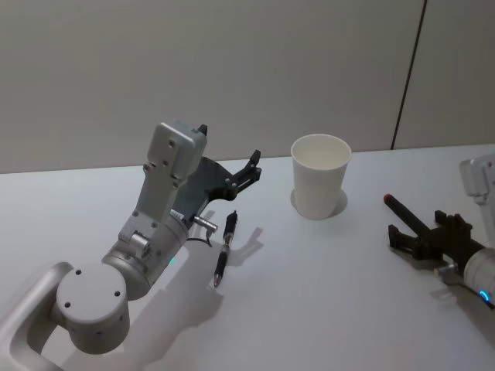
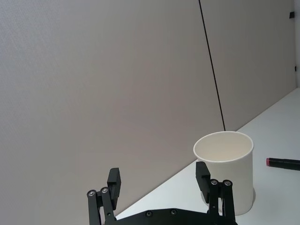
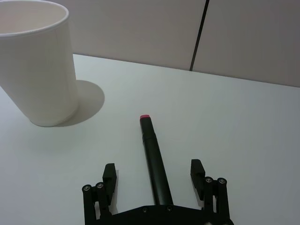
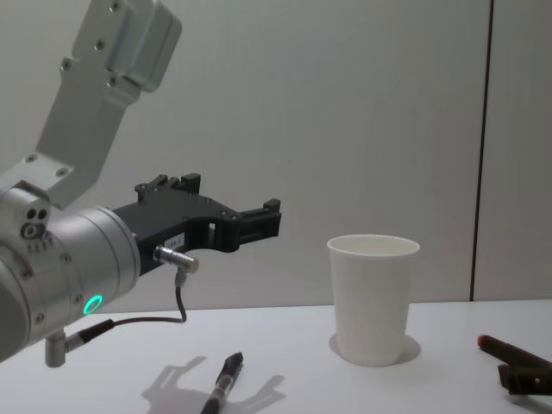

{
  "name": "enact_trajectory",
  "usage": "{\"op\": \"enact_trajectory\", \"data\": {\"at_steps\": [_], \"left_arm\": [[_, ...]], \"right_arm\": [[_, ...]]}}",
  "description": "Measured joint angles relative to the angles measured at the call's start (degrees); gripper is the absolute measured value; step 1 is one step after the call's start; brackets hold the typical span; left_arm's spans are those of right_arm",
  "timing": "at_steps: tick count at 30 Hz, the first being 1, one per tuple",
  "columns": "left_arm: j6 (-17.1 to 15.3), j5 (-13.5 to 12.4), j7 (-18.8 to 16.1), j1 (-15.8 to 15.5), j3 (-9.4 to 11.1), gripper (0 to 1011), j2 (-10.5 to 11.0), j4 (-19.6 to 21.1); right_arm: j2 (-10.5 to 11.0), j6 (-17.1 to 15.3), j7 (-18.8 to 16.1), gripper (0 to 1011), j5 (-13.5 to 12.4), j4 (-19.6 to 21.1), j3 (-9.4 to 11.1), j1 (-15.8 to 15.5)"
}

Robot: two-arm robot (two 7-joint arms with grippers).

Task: Place the pen into the pen holder.

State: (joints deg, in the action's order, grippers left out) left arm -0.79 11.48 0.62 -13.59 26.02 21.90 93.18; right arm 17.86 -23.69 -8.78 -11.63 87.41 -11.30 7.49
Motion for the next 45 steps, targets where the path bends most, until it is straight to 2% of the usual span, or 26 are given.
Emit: {"op": "enact_trajectory", "data": {"at_steps": [7, 13, 25, 30, 38, 45], "left_arm": [[0.0, 0.0, 0.0, 0.0, 0.0, 1001, 0.0, 0.0], [0.0, 0.0, 0.0, 0.0, 0.0, 1001, 0.0, 0.0], [0.0, 0.0, 0.0, 0.0, 0.0, 1001, 0.0, 0.0], [0.0, 0.0, 0.0, 0.0, 0.0, 1001, 0.0, 0.0], [0.0, 0.0, 0.0, 0.0, 0.0, 1001, 0.0, 0.0], [0.0, 0.0, 0.0, 0.0, 0.0, 1001, 0.0, 0.0]], "right_arm": [[-0.1, 0.0, 0.3, 997, -0.2, -0.2, 0.0, -0.1], [-0.2, -0.1, 0.3, 883, -0.3, -0.3, -0.2, -0.3], [-0.3, -0.1, 0.4, 816, -0.5, -0.4, -0.2, -0.4], [-0.4, -0.1, 0.9, 781, -1.2, -0.4, -0.1, -0.5], [-0.8, 0.8, 4.0, 741, -4.1, 0.0, 0.6, -1.0], [-1.0, 1.4, 5.9, 625, -5.9, 0.2, 1.1, -1.3]]}}
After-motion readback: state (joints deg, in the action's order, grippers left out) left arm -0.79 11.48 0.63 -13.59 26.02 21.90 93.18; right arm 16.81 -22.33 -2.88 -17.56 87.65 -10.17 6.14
